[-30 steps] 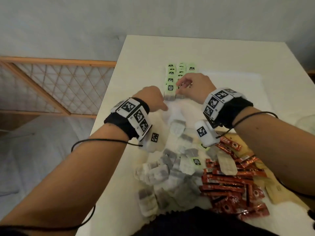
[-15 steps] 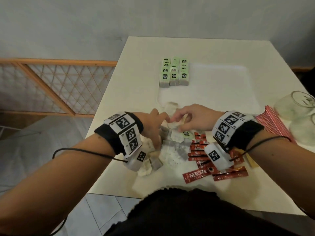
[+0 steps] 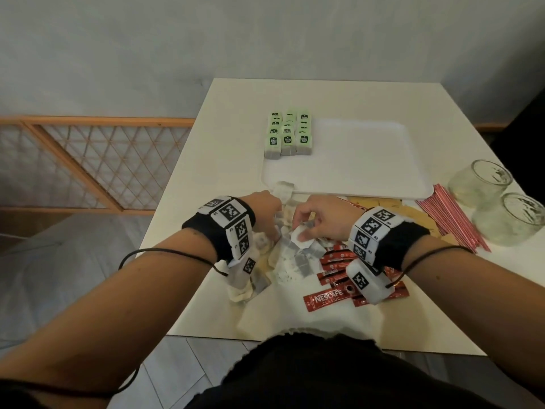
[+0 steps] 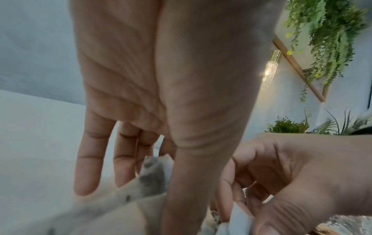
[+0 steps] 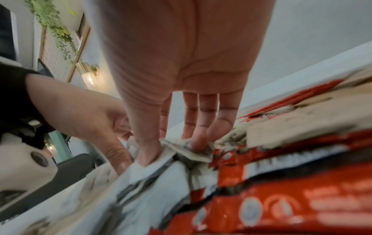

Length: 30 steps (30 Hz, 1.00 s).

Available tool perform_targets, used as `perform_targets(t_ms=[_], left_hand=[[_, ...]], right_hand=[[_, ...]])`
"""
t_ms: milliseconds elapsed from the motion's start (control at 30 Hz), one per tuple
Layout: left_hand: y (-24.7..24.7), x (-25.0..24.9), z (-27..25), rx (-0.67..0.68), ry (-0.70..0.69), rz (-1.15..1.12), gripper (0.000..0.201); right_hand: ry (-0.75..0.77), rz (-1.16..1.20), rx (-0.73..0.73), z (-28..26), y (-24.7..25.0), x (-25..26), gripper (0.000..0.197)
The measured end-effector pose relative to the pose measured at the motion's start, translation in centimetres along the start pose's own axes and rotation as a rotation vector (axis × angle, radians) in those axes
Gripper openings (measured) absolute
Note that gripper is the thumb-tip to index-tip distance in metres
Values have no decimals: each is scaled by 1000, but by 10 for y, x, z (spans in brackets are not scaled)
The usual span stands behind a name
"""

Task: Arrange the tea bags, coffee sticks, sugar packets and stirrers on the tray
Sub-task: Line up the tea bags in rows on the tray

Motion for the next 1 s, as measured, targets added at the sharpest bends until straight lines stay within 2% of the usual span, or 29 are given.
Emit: perform_targets(t_ms=[167, 233, 300, 400, 567, 633, 700, 767, 867, 933, 1000], left_hand=[[10, 0, -3, -56, -29, -65, 50], [16, 4, -6, -129, -23, -142, 49], [21, 11, -8, -236, 1, -355, 46], [18, 16, -10, -387, 12, -820, 36], [6, 9, -9, -355, -1, -1282, 29], [5, 9, -10, -344, 17, -1445, 33], [4, 11, -10, -348, -12, -1457, 35], [3, 15, -10, -365, -56, -1329, 26], [2, 28, -5, -430, 38, -1219, 26], [4, 38, -3, -489, 142, -1170, 27], [6, 48, 0, -535, 232, -1091, 29]], right_hand=[[-36, 143, -77, -3, 8, -5, 15], [-52, 269, -106, -5, 14, -7, 15], [-49, 396, -135, -5, 20, -6, 13], [-35, 591, -157, -2, 26, -3, 12], [-134, 751, -236, 16, 23, 0, 14], [-153, 783, -241, 21, 22, 1, 14], [-153, 771, -227, 26, 23, 4, 14], [-146, 776, -201, 30, 23, 9, 12], [-186, 785, -218, 42, 24, 10, 19], [-247, 580, -266, 52, 27, 7, 21], [-284, 304, -213, 64, 27, 4, 35]])
Point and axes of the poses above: each hand's wrist, its own z-axis towards the middle knuckle, its own y-axis out of the back of the hand, x = y × z, the point moved 2 cm from there along z, towards the middle knuckle, and after that the axes turned 10 degrees about -y, right-handed, at the moved point
